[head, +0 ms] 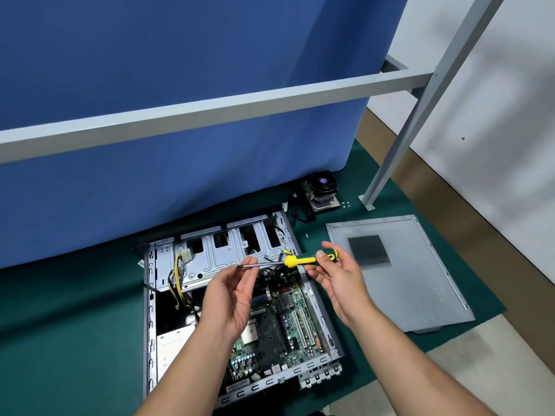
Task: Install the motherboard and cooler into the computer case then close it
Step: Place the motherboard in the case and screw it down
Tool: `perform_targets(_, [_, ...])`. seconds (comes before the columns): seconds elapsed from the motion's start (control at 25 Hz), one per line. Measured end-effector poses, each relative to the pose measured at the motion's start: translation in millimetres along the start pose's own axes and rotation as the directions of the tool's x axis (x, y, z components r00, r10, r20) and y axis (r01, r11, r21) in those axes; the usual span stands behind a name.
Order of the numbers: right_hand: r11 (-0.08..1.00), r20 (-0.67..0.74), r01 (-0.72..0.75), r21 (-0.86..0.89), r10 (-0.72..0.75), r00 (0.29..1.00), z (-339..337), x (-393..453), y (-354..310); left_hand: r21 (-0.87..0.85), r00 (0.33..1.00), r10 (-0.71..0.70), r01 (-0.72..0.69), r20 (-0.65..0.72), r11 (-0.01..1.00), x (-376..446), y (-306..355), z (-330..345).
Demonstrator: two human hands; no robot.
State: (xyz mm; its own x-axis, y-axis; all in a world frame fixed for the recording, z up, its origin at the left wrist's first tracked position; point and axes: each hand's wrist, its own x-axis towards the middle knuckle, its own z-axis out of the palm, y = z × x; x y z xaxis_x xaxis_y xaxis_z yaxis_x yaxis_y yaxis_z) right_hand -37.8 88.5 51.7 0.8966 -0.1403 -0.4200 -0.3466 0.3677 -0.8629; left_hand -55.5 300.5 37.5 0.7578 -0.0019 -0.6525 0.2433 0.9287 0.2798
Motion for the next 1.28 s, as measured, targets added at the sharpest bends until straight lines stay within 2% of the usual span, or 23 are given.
perform_targets(0.24, [0.998, 0.012, 0.049, -0.046, -0.049, 0.999, -1.2, -0.5, 1.4, 0.022, 1.000, 0.012, -0.012, -0.012, 1.000, 3.4, 0.1, -4.8])
perform_targets(0.44, [0.991, 0.036, 0.105, -0.082, -0.102, 0.994, -1.4, 0.7, -0.7, 0.127, 0.997, 0.065, -0.058, -0.046, 0.990, 6.0, 3.5, -9.5])
perform_targets(0.72, [0.981, 0.073, 0.150, -0.124, -0.142, 0.987, 1.4, -0.4, -2.2, 0.180, 0.995, 0.071, -0.057, -0.074, 0.982, 7.9, 4.8, -13.2])
perform_targets(0.92, [0.981, 0.002, 0.144, -0.132, -0.145, 0.989, 6.9, -1.2, -0.6, 0.180, 0.996, 0.062, -0.049, -0.068, 0.982, 6.4, 0.5, -17.6])
perform_targets(1.08, [0.990, -0.035, 0.099, -0.097, -0.103, 0.994, 5.5, 0.4, 4.3, 0.195, 1.000, 0.027, -0.028, 0.009, 0.981, 5.0, -1.8, -21.2])
perform_targets(1.2, [0.994, -0.057, 0.072, -0.081, -0.077, 0.995, -0.3, 2.7, 3.3, 0.311, 0.998, 0.057, -0.062, 0.024, 0.948, 5.1, -3.3, -24.7])
perform_targets(1.28, [0.991, -0.054, 0.080, -0.110, -0.087, 0.995, -5.8, 4.2, -2.1, 0.505, 0.983, 0.186, -0.166, 0.012, 0.847, 5.6, -0.8, -29.7])
